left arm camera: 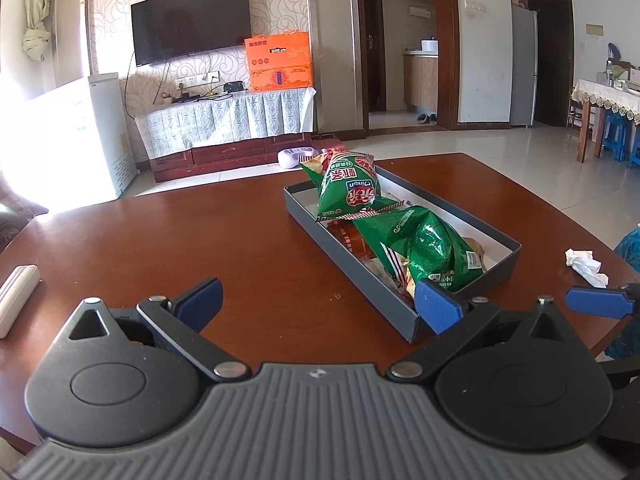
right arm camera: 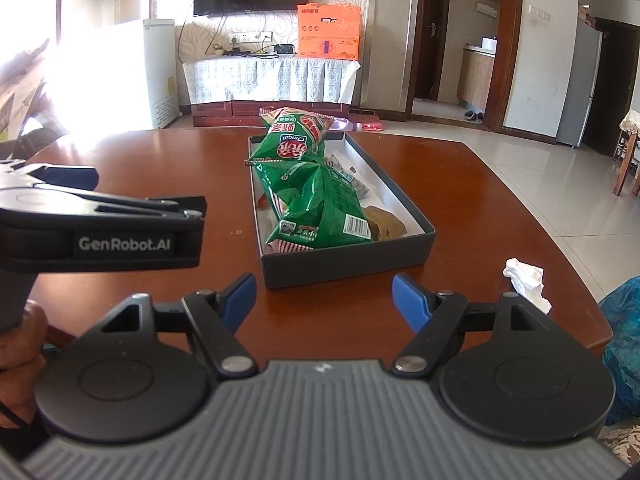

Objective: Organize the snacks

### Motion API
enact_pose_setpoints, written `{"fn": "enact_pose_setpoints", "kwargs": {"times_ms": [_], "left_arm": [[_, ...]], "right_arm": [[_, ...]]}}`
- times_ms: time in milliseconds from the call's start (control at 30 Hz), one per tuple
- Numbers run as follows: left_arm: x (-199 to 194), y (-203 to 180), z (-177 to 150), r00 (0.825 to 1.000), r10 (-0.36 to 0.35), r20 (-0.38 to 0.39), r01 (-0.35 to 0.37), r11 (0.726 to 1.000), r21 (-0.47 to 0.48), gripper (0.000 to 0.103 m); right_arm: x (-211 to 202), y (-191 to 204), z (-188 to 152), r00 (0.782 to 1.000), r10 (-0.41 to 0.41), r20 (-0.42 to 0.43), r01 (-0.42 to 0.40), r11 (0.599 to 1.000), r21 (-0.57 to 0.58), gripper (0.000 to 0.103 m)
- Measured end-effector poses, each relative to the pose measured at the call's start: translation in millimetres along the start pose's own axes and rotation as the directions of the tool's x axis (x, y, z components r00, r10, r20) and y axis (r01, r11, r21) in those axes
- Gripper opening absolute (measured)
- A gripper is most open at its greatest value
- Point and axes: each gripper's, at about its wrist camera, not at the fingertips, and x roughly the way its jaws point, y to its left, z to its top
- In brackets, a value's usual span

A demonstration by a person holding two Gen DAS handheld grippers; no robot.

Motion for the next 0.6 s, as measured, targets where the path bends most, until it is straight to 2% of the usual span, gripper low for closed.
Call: {"fn": "enact_pose_setpoints", "kwargs": {"times_ms": [300, 467, 600], "left_arm": [[0.2, -0.3, -1.1, 1.000, -0.004, -0.001, 0.004, 1.000, 0.011, 0.103], [-4.6, -3.6, -4.0, 0.999, -0.027, 0.027, 0.026, 0.999, 0.044, 0.102], [-7.8, -3.7, -2.3, 0.999, -0.040, 0.037, 0.038, 0.999, 0.036, 0.102]], "right_arm": [[-0.1, 0.1, 0.3, 1.000, 0.000, 0.001, 0.000, 1.000, 0.000, 0.077], [-0.3, 0.1, -0.1, 1.000, -0.001, 0.001, 0.001, 1.000, 0.000, 0.077], [-0.6, -0.1, -0.4, 1.000, 0.000, 0.002, 0.000, 1.000, 0.002, 0.077]]}}
